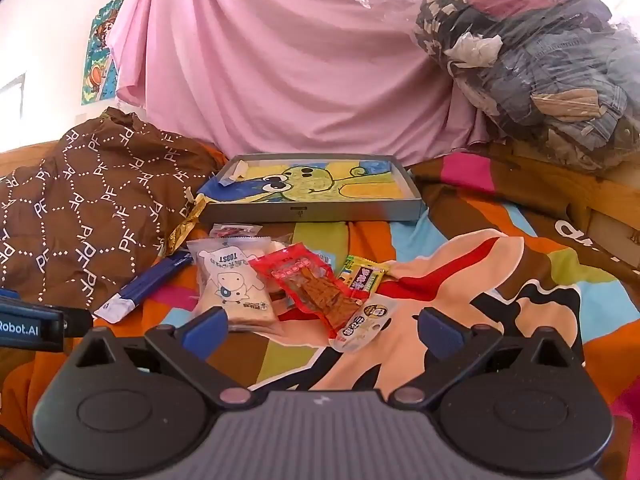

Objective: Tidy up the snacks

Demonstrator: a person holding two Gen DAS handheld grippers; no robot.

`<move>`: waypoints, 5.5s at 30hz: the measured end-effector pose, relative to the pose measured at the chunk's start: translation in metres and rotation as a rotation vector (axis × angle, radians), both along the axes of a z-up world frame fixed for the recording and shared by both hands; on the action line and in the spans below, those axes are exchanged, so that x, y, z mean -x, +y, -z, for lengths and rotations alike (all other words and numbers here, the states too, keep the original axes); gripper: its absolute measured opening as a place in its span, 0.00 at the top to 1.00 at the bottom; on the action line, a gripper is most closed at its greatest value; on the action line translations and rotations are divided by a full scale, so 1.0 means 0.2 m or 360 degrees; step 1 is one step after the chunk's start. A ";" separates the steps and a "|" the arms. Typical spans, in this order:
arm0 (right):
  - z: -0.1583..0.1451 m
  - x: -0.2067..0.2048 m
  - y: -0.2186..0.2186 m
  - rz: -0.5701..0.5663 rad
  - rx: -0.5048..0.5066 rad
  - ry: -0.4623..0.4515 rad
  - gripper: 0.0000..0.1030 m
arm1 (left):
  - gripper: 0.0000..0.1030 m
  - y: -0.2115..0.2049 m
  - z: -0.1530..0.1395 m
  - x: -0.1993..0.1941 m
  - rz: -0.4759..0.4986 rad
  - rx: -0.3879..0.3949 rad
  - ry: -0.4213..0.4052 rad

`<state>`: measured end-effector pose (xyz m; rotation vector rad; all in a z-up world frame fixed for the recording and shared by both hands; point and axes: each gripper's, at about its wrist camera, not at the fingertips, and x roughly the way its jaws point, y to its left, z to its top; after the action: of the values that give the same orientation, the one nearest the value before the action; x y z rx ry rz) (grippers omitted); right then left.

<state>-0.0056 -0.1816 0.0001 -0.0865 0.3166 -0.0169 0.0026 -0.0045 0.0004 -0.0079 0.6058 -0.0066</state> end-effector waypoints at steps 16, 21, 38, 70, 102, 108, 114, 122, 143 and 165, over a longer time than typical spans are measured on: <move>0.00 0.00 0.02 -0.0031 0.0004 0.0015 0.00 | 0.08 0.02 0.01 0.01 -0.0017 0.0016 -0.0002; 0.01 -0.01 0.02 -0.0030 0.0005 0.0014 0.00 | 0.08 0.01 0.01 0.01 -0.0015 0.0017 -0.0001; 0.00 -0.01 0.02 -0.0029 0.0005 0.0012 0.00 | 0.08 0.00 0.00 0.01 -0.0012 0.0019 -0.0009; 0.01 -0.02 0.03 -0.0075 -0.0025 0.0053 0.00 | 0.08 0.02 0.03 0.00 -0.0021 0.0034 0.0032; 0.15 -0.75 0.20 -0.0534 -0.0085 0.0507 0.00 | 0.09 0.27 0.04 -0.75 0.0380 -0.0092 0.0215; 0.20 -0.84 0.20 -0.0500 -0.0168 0.0532 0.06 | 0.10 0.19 0.05 -0.83 0.0499 -0.0072 0.0173; 0.23 -0.86 0.22 -0.0451 -0.0136 0.0564 0.19 | 0.17 0.14 0.12 -0.91 0.0552 -0.0098 0.0265; 0.22 -0.82 0.16 -0.0468 -0.0230 0.0598 0.25 | 0.31 0.19 0.24 -0.96 0.0456 0.0035 0.0420; 0.20 -0.69 0.16 -0.0416 -0.0150 0.0688 0.17 | 0.63 0.14 0.22 -0.85 0.0378 0.0148 0.0560; 0.18 -0.42 0.19 -0.0375 0.0177 0.0729 0.26 | 0.68 0.01 0.21 -0.68 0.0370 0.0258 0.0730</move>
<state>0.0782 -0.1439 -0.0361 -0.2387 0.7617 0.2220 0.1388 -0.0016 -0.0419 -0.0981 1.0606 -0.2859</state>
